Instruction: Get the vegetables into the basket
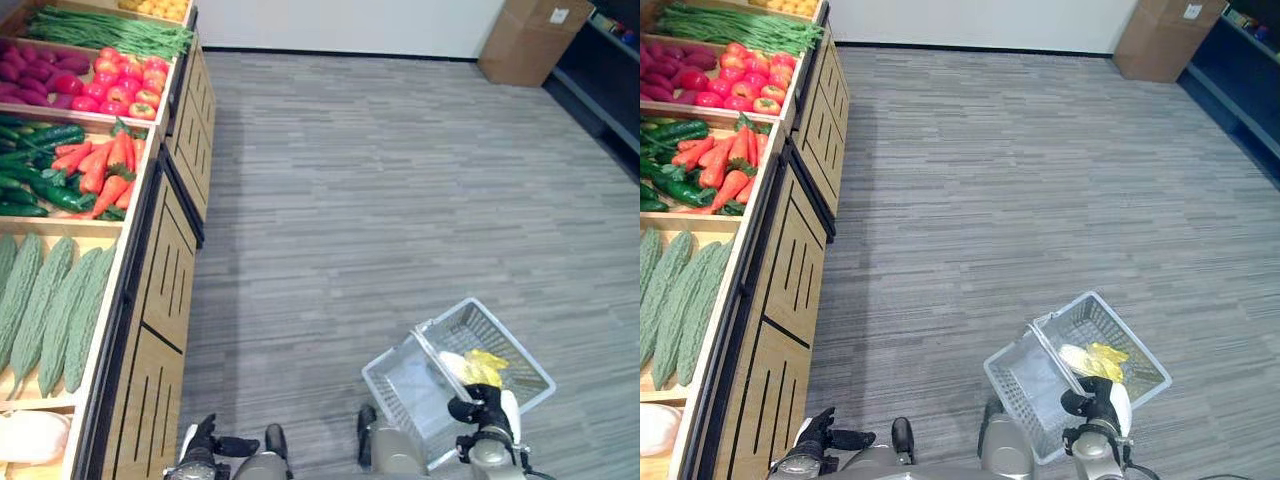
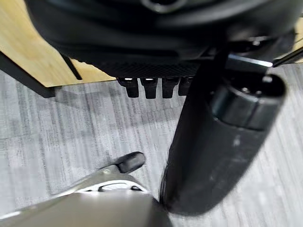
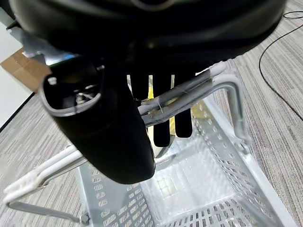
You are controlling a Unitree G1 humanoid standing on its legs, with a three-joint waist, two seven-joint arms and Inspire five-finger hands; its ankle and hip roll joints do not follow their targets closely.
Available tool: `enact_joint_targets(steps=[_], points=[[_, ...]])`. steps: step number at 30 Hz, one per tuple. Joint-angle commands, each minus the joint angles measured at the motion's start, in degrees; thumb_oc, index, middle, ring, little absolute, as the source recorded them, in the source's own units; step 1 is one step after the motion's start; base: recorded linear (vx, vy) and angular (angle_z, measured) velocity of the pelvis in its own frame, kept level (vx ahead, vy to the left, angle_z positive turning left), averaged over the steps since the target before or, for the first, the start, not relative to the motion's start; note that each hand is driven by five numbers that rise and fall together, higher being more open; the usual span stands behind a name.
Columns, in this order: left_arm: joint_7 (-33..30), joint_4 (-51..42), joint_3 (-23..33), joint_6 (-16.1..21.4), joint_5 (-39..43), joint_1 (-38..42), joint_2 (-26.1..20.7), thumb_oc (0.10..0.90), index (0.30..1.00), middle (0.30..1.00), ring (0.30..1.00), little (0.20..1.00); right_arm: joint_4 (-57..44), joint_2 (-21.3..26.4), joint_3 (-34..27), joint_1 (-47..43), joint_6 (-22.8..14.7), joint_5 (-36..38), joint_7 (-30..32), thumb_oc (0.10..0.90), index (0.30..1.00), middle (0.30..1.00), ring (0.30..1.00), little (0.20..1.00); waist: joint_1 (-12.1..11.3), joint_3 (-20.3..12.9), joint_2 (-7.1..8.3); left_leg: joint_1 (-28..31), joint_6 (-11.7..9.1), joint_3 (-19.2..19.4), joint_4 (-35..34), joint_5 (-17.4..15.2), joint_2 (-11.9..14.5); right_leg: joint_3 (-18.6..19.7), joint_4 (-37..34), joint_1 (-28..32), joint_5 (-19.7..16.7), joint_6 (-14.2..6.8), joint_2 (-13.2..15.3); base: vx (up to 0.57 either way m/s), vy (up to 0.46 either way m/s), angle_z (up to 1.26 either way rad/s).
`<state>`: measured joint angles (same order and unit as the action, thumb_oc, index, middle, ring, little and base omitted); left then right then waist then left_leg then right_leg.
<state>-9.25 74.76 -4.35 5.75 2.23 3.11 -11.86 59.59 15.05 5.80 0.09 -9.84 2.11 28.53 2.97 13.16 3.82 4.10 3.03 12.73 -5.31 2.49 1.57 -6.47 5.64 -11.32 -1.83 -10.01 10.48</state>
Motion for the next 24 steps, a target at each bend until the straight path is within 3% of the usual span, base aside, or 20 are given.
enact_joint_targets(steps=[1, 3, 7, 8, 15, 18, 19, 22, 24], points=[[-0.41, 0.58, -1.86, -0.17, -2.0, -3.09, 2.95, 0.9, 1.0, 1.0, 1.0, 1.0, -4.05, 3.91, -1.11, -3.98, -4.87, 0.47, 3.64, 0.4, 0.3, 0.3, 0.3, 0.3, 1.48, -0.13, -0.5, 7.35, -4.84, -1.04, 4.06, -9.94, 1.76, 0.21, -1.44, -1.86, -8.17, -2.09, 0.63, 0.3, -0.126, 0.13], [-0.41, 0.63, -1.96, -0.3, -2.01, -3.16, 3.33, 0.9, 1.0, 1.0, 1.0, 1.0, -3.76, 4.08, -1.32, -3.7, -4.55, 0.69, 3.66, 0.4, 0.3, 0.3, 0.3, 0.3, 2.1, -0.51, -0.5, 9.11, -5.43, -1.75, 4.12, -10.8, 2.18, 0.4, -2.49, -2.75, -9.46, -2.56, 0.46, 0.27, -0.126, 0.22], [-0.79, 0.92, -2.09, -0.04, -1.85, -3.55, 4.02, 0.9, 1.0, 1.0, 1.0, 1.0, -3.56, 4.29, -0.82, -2.47, -4.32, 0.09, 3.24, 0.4, 0.3, 0.3, 0.3, 0.3, 1.96, -1.89, -0.62, 10.14, -6.71, -2.53, 5.68, -10.58, 3.64, -0.58, -1.96, -0.41, -8.66, -1.35, -0.5, 0.22, -0.18, 0.41], [-1.54, 0.27, -2.71, 0.24, -2.06, -3.49, 4.06, 0.9, 1.0, 1.0, 1.0, 1.0, -2.11, 5.07, -0.92, -1.83, -4.62, -0.14, 3.13, 0.4, 0.3, 0.3, 0.3, 0.3, 1.97, -2.45, -1.43, 9.76, -7.97, -4.13, 6.49, -9.33, 5.93, -2.05, -0.11, 0.16, -6.13, 0.19, -1.84, 0.21, -0.288, 0.2], [-2.52, 0.85, -0.99, -0.43, 1.37, -3.37, 4.33, 0.9, 1.0, 1.0, 1.0, 1.0, -2.65, 7.47, -1.4, -2.26, -5.66, 0.05, 3.8, 0.4, 0.3, 0.3, 0.3, 0.3, 2.07, -2.32, -3.1, 7.86, -9.91, -7.26, 7.89, -4.67, 9.79, -3.99, 4.13, -0.55, -1.18, 3.33, -3.83, 0.14, -0.195, 0.33], [-3.52, 1.28, 0.62, -0.77, 3.38, -2.82, 4.39, 0.9, 1.0, 1.0, 1.0, 1.0, -3.82, 8.03, -0.42, -2.4, -6.13, -0.09, 3.56, 0.4, 0.3, 0.3, 0.3, 0.3, 1.71, -1.61, -2.75, 3.53, -11.0, -8.18, 15.67, 0.4, 11.23, -4.66, 2.6, 1.79, 0.28, 5.77, -5.21, 0.11, -0.213, 0.21], [-3.52, 1.29, 0.63, -0.77, 3.38, -2.8, 4.39, 0.9, 1.0, 1.0, 1.0, 1.0, -3.81, 8.02, -0.41, -2.42, -6.14, -0.09, 3.56, 0.4, 0.3, 0.3, 0.3, 0.3, 1.81, -1.61, -2.77, 3.37, -11.03, -8.31, 15.88, 0.31, 11.28, -4.76, 2.56, 1.8, 0.27, 5.8, -5.23, 0.08, -0.163, 0.23], [-4.61, 1.87, 1.56, -1.58, 3.94, -3.09, 4.83, 0.9, 1.0, 1.0, 1.0, 1.0, -5.94, 8.71, 0.64, -1.89, -6.14, -1.19, 3.63, 0.4, 0.3, 0.3, 0.3, 0.3, 0.92, -0.36, -1.67, -2.33, -10.5, -8.77, 25.77, 3.61, 10.99, -5.41, 0.48, 5.29, 1.72, 7.73, -5.81, 0.11, -0.172, 0.16], [-4.74, 2.57, 1.67, -1.58, 3.39, -3.22, 5.05, 0.9, 1.0, 1.0, 1.0, 1.0, -7.62, 9.45, 0.76, -1.92, -6.43, -1.67, 3.45, 0.4, 0.3, 0.3, 0.3, 0.3, -0.73, 1.41, -0.54, -9.51, -9.34, -7.42, 22.96, 0.18, 7.5, -5.62, -1.56, 8.38, 2.05, 6.87, -4.48, 0.11, -0.087, 0.4]])
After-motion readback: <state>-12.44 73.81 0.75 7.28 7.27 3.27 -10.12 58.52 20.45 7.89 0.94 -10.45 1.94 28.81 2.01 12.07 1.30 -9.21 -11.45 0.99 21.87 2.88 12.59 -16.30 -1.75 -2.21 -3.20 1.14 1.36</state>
